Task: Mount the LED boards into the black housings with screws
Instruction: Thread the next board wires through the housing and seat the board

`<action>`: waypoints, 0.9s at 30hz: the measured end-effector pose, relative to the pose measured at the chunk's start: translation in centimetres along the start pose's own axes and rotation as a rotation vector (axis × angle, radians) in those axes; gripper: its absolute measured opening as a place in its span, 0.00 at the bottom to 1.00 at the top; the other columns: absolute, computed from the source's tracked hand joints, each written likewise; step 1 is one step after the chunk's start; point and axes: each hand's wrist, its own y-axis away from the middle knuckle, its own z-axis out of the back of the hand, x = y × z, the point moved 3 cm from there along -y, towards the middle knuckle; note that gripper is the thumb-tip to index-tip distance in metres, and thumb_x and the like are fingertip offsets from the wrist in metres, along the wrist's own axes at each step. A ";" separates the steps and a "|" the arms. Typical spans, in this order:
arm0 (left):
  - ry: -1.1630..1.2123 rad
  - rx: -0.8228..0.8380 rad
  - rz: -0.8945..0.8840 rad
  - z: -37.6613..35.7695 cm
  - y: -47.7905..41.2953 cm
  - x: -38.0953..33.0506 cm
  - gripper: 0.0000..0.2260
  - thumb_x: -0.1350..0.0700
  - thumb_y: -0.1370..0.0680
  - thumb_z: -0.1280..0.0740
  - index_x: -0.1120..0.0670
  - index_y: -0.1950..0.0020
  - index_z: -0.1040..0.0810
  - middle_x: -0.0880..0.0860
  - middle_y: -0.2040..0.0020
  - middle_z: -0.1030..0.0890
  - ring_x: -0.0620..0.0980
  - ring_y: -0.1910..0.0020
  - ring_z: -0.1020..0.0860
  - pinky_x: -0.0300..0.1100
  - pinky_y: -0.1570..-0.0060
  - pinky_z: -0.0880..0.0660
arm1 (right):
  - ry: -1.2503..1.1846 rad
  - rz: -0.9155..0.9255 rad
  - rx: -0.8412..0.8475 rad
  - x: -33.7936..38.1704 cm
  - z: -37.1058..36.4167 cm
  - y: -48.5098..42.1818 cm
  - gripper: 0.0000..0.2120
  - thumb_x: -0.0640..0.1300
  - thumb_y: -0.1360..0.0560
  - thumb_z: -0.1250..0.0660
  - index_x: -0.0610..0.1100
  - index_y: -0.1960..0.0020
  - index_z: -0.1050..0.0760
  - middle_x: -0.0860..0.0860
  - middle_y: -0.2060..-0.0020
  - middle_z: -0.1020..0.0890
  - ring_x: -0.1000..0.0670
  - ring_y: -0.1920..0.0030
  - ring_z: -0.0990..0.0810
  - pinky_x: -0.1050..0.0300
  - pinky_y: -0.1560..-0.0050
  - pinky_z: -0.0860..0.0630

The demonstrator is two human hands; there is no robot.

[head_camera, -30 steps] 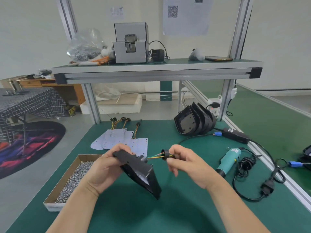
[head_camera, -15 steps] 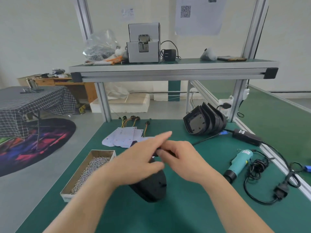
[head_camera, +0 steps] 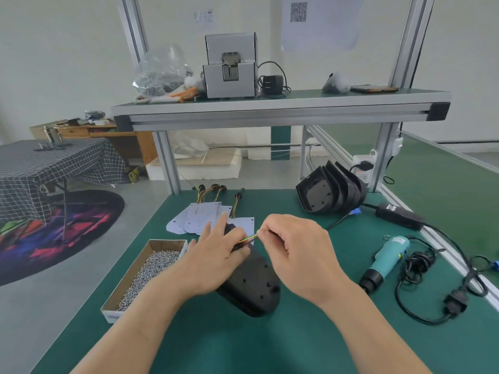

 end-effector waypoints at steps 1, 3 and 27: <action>0.052 0.024 -0.004 0.1 0.0 0.1 0.07 0.43 0.17 0.46 0.40 0.55 0.36 0.51 0.31 0.42 0.61 0.27 0.40 0.58 0.35 0.35 | 0.005 0.000 -0.011 0.1 0.2 0.1 0.11 0.48 0.21 0.41 0.48 0.61 0.30 0.56 0.70 0.30 0.49 0.67 0.32 0.48 0.66 0.29; 0.149 0.035 -0.038 0.2 0.0 0.0 0.07 0.44 0.17 0.43 0.42 0.54 0.33 0.51 0.28 0.40 0.53 0.34 0.31 0.52 0.41 0.31 | 0.022 -0.011 -0.012 0.1 0.4 0.1 0.11 0.47 0.20 0.40 0.47 0.62 0.30 0.55 0.70 0.30 0.49 0.67 0.32 0.48 0.66 0.30; 1.466 0.062 -0.290 -0.5 -1.4 0.4 0.51 0.35 0.35 0.23 0.44 0.19 0.46 0.57 0.26 0.28 0.59 0.30 0.27 0.61 0.33 0.31 | -0.616 -0.396 0.163 -2.3 1.5 -3.3 0.13 0.40 0.19 0.36 0.40 0.63 0.26 0.56 0.76 0.36 0.55 0.73 0.41 0.62 0.73 0.44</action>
